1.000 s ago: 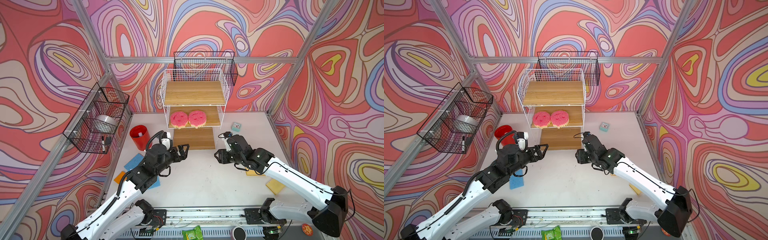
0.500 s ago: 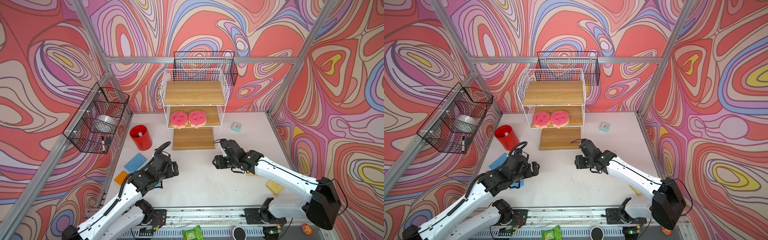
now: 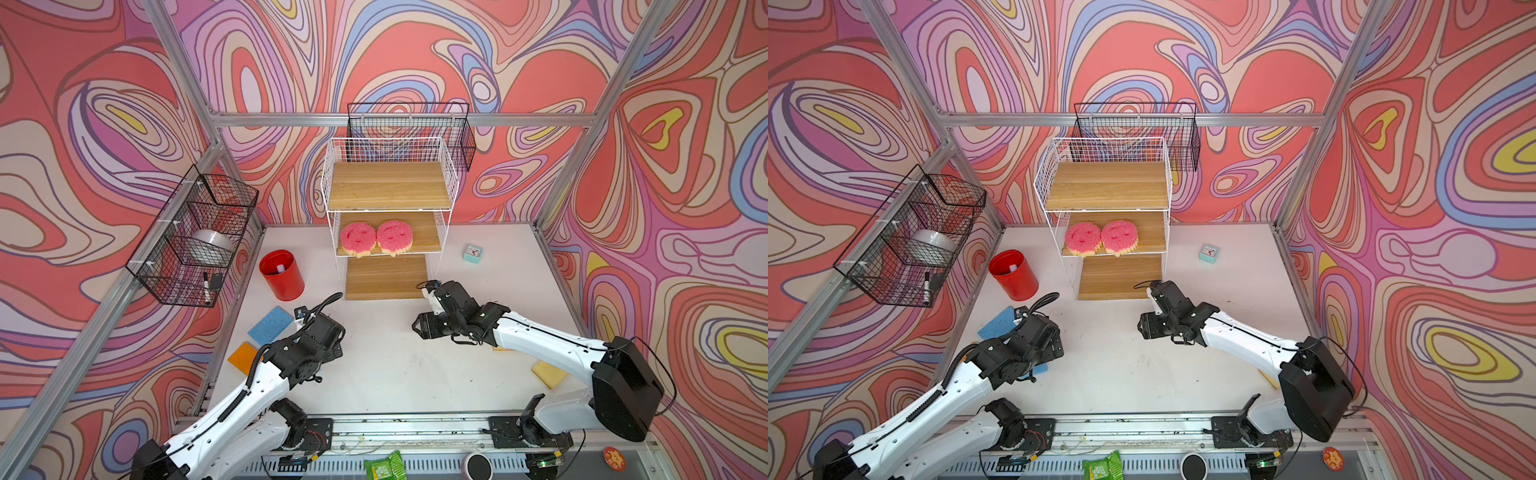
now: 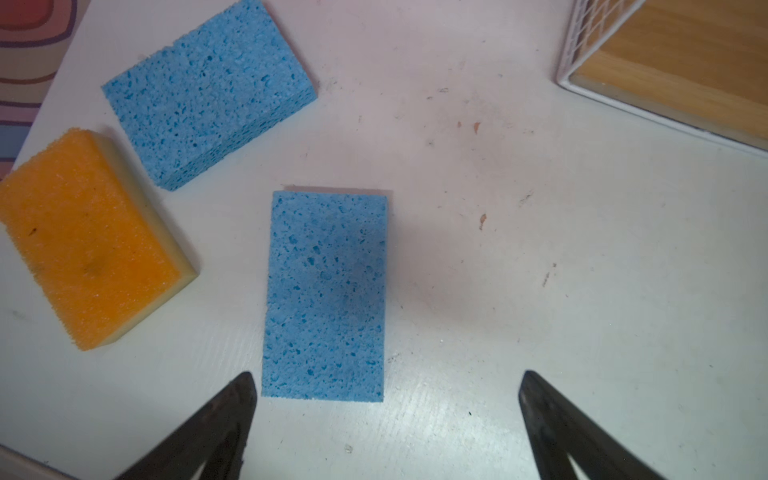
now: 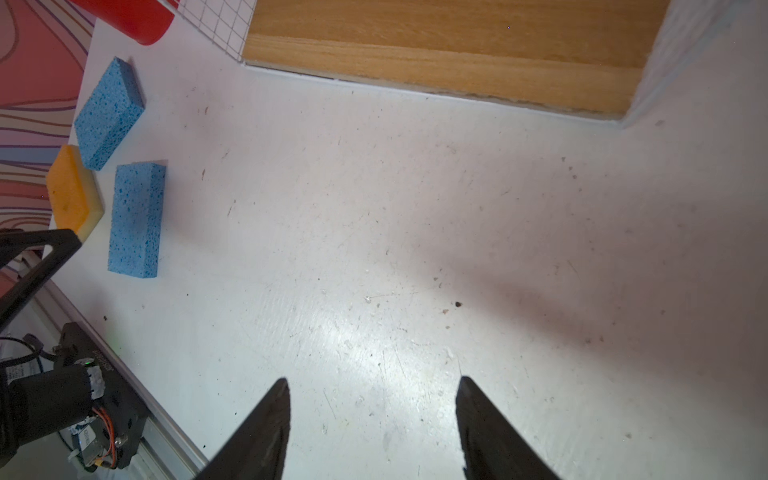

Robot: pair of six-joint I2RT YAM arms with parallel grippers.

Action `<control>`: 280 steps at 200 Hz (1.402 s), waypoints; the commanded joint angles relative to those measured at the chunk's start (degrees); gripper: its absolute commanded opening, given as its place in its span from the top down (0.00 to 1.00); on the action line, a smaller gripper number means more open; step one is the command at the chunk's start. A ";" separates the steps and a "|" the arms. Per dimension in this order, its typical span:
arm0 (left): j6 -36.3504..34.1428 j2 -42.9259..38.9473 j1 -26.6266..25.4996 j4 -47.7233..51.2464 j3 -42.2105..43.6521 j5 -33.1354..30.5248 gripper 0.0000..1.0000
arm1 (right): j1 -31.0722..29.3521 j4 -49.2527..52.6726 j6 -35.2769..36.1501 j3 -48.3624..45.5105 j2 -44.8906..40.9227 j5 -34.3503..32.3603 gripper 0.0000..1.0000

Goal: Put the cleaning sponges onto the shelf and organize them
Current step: 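Open and withdraw the left gripper, lowering it toward the blue sponges, then close the left gripper on the end of the nearer blue sponge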

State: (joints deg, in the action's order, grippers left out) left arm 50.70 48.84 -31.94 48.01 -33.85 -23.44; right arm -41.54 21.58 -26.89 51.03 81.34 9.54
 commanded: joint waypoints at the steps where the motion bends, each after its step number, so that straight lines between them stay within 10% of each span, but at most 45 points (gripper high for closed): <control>1: 3.34 -0.56 3.74 1.56 2.83 -0.69 0.00 | 0.41 -3.38 1.80 -1.08 0.73 3.53 0.35; 75: -1.05 1.49 16.21 -7.91 9.05 10.12 0.00 | 2.08 -6.36 3.06 -3.54 0.90 7.08 0.35; 179: -5.17 12.04 18.67 -12.66 7.13 16.82 0.09 | 3.04 -8.40 2.09 -4.79 0.36 7.75 0.35; 280: -6.01 10.56 18.61 -14.90 8.82 21.67 0.49 | 3.74 -8.23 2.01 -4.91 -0.04 7.34 0.34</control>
State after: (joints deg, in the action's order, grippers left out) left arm 44.80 59.96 -13.43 34.44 -25.52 -4.99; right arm -38.22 13.63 -24.93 46.74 81.89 17.04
